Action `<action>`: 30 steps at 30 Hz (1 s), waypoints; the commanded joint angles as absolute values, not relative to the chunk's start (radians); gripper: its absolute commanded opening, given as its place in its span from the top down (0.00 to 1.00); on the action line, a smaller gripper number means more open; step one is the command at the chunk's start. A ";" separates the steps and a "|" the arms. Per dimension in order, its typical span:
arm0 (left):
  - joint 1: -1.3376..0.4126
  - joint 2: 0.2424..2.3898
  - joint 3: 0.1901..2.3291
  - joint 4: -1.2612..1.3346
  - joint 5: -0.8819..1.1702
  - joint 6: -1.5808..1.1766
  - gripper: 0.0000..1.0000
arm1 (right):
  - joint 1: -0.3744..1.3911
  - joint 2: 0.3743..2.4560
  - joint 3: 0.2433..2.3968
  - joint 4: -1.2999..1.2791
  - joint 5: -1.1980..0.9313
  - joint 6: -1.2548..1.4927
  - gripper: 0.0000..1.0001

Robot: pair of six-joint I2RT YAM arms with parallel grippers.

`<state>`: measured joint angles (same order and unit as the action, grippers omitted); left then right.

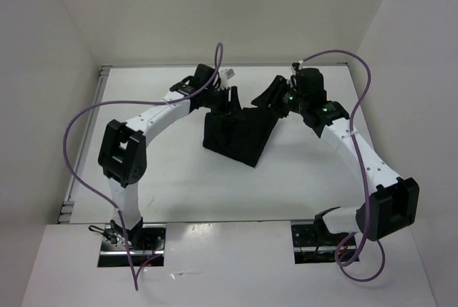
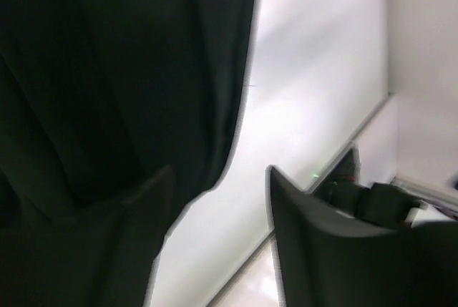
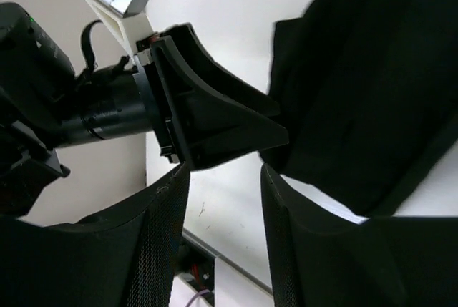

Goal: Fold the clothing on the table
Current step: Fold the skirt

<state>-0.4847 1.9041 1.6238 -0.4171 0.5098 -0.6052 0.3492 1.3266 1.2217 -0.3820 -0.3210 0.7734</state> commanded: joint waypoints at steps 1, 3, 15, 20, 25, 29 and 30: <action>-0.495 1.934 1.718 -0.504 0.384 -0.569 0.30 | 0.330 1.293 1.180 -0.407 -0.281 0.790 0.50; -0.505 1.934 1.727 -0.531 0.313 -0.560 0.25 | 0.330 1.282 1.166 -0.416 -0.291 0.799 0.50; -0.515 1.973 1.709 -0.629 0.097 -0.503 0.25 | 0.330 1.252 1.068 -0.387 -0.321 0.838 0.50; -0.515 1.982 1.623 -0.583 0.175 -0.503 0.30 | 0.330 1.221 1.036 -0.387 -0.302 0.847 0.50; -0.525 1.953 1.552 -0.558 0.252 -0.503 0.40 | 0.330 1.221 1.026 -0.387 -0.302 0.847 0.50; -0.525 1.953 1.508 -0.558 0.287 -0.503 0.52 | 0.330 1.221 1.026 -0.387 -0.302 0.856 0.50; -0.534 1.939 1.508 -0.558 0.287 -0.503 0.60 | 0.330 1.221 1.026 -0.387 -0.302 0.856 0.50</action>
